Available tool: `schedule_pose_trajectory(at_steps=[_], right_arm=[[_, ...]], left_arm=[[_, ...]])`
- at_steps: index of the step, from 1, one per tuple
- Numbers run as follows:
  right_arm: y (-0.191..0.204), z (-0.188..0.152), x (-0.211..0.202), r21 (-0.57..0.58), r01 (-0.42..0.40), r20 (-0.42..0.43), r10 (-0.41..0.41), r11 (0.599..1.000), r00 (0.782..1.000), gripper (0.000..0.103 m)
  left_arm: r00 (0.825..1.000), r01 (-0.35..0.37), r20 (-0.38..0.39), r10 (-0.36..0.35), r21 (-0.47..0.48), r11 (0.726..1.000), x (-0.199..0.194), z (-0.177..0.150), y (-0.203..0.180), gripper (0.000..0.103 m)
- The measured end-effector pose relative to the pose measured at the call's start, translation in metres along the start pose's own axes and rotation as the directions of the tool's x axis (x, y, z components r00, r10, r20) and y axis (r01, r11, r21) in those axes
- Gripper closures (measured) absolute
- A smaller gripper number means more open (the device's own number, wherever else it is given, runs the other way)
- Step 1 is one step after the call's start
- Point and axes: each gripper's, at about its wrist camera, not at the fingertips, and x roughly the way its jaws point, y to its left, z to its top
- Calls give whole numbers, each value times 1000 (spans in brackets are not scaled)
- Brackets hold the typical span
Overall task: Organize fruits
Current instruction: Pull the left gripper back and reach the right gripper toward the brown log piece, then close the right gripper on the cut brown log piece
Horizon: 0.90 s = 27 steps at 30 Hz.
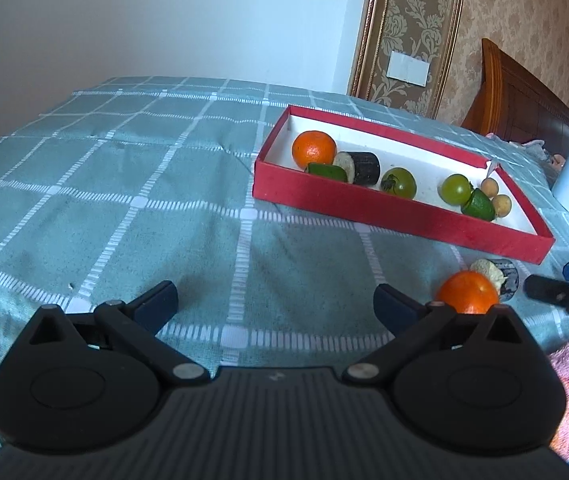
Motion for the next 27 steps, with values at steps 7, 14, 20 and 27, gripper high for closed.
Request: schedule_pose_trajectory(at_steps=[7,14,20,27], right_arm=[[2,8,-10,187,-147,4,149,971,989,0],[31,13,9,164,-107,-53,117,981,992,1],[46,19,13,114,25,-20,-23,993,1000,1],[39,20,14,132,12,-26,-8,991,1000,1]], left_arm=[[1000,-16,-8,16,21,1000,2,1,-3,0],[1000,14,5,-14,-16,1000,0,0,3,0],[1000,17,7,-17,-20,1000,-1,1,4,0],[1000,19,7,-19,-22,1000,0,1,5,0]])
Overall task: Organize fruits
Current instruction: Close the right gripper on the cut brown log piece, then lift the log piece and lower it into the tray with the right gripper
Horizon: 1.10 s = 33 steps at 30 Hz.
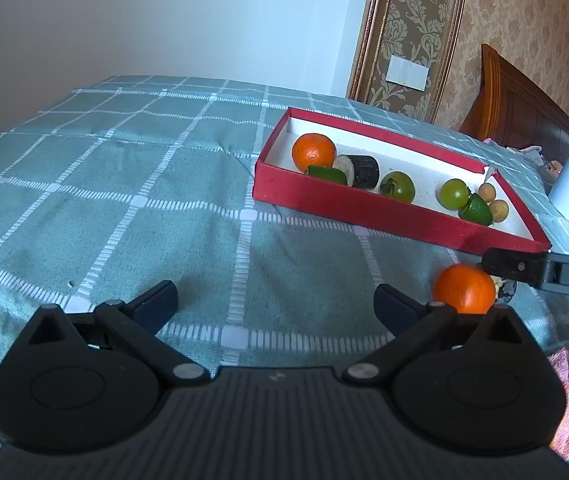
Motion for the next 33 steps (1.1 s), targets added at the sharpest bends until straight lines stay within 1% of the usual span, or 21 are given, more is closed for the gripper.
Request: schedule_pose_trajectory(at_steps=[2,5,7,13,16,19,20,21,22,25,29,30,31,32,33], right_arm=[[2,-1,-1,-18,4,5,-4,1000,1000,1],[5,-4,-1,-48,14,-13,-14,999,1000,1],[8,-7,-2,-67,25,0,-25,997,1000,1],[7,-8,-1,-85,24,6,-24,996,1000,1],[11,-11,-1,-143,41,12,-40,989,999,1],[15,-19,7,-222,67,-24,-74,973,997,1],[13,-19,3,-204,41,-14,-45,978,999,19],[11,-18,2,-192,5,-18,-8,981,1000,47],[9,-17,1,-185,-19,-22,15,983,1000,49],[11,-18,2,-209,-15,-13,13,978,1000,49],[10,-20,2,-208,-18,-10,17,978,1000,49],[10,-21,1,-201,-19,-4,18,979,1000,55],[8,-21,1,-191,-16,3,17,982,1000,58],[7,-20,1,-184,-21,3,22,983,1000,61],[7,-19,1,-185,-25,0,26,982,1000,61]], left_arm=[[1000,1,0,-1,-1,1000,0,0,0,0],[1000,1,1,-1,-1,1000,0,0,0,0],[1000,1,1,-1,-1,1000,0,0,0,0],[1000,6,3,-6,-7,1000,0,0,1,0],[1000,8,4,-8,-9,1000,-1,0,1,0],[1000,9,4,-8,-10,1000,-1,0,1,0],[1000,10,5,-10,-13,1000,-1,0,2,0],[1000,13,6,-13,-15,1000,-1,0,3,0],[1000,15,7,-15,-17,1000,-1,0,3,0],[1000,19,10,-19,-23,1000,-1,0,4,0],[999,29,15,-29,-35,999,-2,0,6,0],[999,33,16,-32,-39,999,-3,0,7,0],[999,37,18,-36,-44,998,-3,0,8,0],[999,40,20,-39,-48,998,-3,0,8,0],[999,43,21,-42,-52,998,-4,0,9,0]])
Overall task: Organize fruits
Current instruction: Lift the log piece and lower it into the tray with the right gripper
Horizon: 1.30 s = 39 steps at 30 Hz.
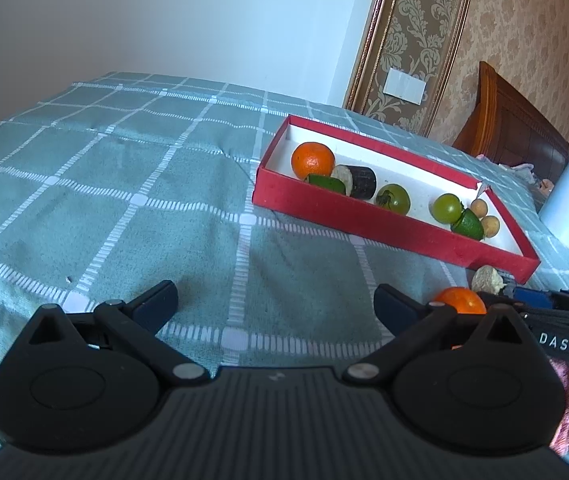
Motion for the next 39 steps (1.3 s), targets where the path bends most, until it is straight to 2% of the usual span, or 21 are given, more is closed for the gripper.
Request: schedule_pose_trajectory(at_steps=[2,8,10,16,22,28,33,34,35,39], right_arm=[[2,0,0,-26,3,-1,-3,1000,1000,61],[-7,2,1,42,-7,4,7,999,1000,60],[-11,2,-1,69,-22,7,22,997,1000,67],[-16,1,-4,100,-29,7,28,995,1000,67],[-30,2,-13,152,-67,7,67,986,998,68],[-37,4,-18,169,-81,7,81,982,997,69],[-37,13,-29,145,-80,49,73,986,996,70],[-37,16,-30,142,-80,56,73,987,996,71],[-38,19,-31,140,-78,63,70,987,996,81],[-38,34,-28,112,-58,86,48,992,995,82]], left_arm=[[1000,5,2,-5,-6,1000,0,0,1,0],[1000,17,8,-17,-21,1000,-2,0,3,0],[1000,20,10,-20,-26,999,-2,0,4,0],[1000,27,14,-27,-35,999,-2,0,6,0],[999,31,15,-30,-39,999,-3,0,6,0],[999,32,16,-32,-42,999,-3,0,6,0],[999,33,17,-32,-43,999,-3,0,6,0],[999,33,17,-32,-43,999,-3,0,6,0],[999,33,17,-32,-43,999,-3,0,6,0],[999,33,17,-32,-43,999,-3,0,6,0]])
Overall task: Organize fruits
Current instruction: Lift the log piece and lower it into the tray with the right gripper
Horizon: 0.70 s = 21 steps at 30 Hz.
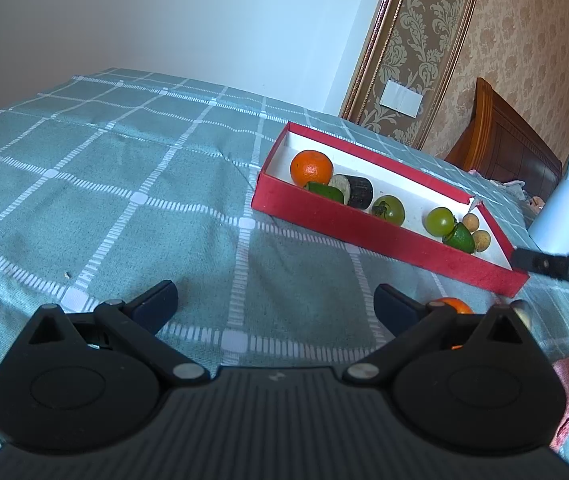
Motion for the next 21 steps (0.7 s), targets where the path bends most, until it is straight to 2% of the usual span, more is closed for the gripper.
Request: schedule_pose_trajectory(at_steps=[3,5,7,8,9,11,14,17,21], right_arm=[[-1,4,3,-58,-17,-36,15,998,999,82],[-4,-2,-4,-86,2,-35,-5,996,999,81],[-4,-11,-12,-156,28,-28,-33,987,999,74],[-5,-16,-15,-178,41,-28,-47,983,999,66],[-7,-19,-17,-185,47,-26,-53,982,998,44],[-9,-24,-19,-195,42,-20,-47,980,999,21],[-8,-26,-16,-204,48,-12,-52,978,999,21],[-6,-23,-6,-192,14,-32,-21,981,999,21],[6,-25,9,-260,40,-16,-45,965,999,22]], left_arm=[[1000,4,2,-4,-5,1000,0,0,1,0],[1000,5,3,-5,-6,1000,-1,0,1,0],[1000,5,3,-5,-6,1000,-1,0,1,0],[1000,5,3,-5,-6,1000,-1,0,1,0],[1000,5,3,-5,-6,1000,-1,0,1,0],[1000,5,3,-5,-7,1000,-1,0,1,0],[1000,4,2,-4,-5,1000,-1,0,1,0],[1000,5,2,-4,-6,1000,-1,0,1,0],[1000,5,3,-5,-6,1000,-1,0,1,0]])
